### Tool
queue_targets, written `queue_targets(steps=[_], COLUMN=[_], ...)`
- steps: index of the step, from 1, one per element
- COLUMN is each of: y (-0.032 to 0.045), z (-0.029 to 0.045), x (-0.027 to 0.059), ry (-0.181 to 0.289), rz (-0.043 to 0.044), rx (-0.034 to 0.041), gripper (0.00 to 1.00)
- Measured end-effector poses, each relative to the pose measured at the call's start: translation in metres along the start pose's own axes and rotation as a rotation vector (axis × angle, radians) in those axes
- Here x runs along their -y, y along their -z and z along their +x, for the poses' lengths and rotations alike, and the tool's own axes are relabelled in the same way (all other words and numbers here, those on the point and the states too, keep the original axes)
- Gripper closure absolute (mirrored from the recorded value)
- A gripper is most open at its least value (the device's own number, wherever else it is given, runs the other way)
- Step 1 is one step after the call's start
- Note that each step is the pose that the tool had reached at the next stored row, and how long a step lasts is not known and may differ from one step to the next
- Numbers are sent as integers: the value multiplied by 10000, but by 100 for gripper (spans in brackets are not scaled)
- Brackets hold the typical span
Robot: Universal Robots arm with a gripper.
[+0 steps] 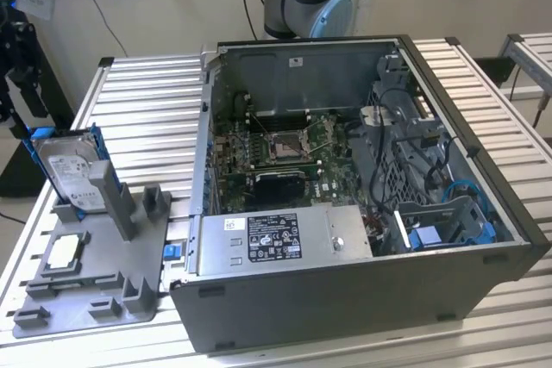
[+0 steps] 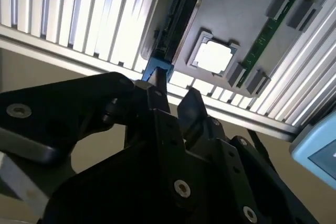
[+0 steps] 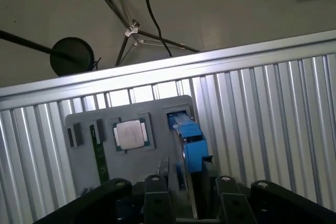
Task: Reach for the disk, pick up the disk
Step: 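Pick up the disk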
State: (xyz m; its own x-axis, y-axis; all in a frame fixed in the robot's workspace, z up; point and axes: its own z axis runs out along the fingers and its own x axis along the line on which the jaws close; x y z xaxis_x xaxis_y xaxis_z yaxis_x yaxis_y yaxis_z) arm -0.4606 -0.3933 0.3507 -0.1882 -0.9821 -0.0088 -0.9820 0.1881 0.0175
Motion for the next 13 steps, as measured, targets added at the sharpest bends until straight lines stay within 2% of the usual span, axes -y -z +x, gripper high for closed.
queue_targets(steps=[5, 13], y=[-31, -174], z=[-20, -64], x=[-3, -9], ry=[4, 341], rz=[1, -4], rx=[1, 1], gripper=[0, 0])
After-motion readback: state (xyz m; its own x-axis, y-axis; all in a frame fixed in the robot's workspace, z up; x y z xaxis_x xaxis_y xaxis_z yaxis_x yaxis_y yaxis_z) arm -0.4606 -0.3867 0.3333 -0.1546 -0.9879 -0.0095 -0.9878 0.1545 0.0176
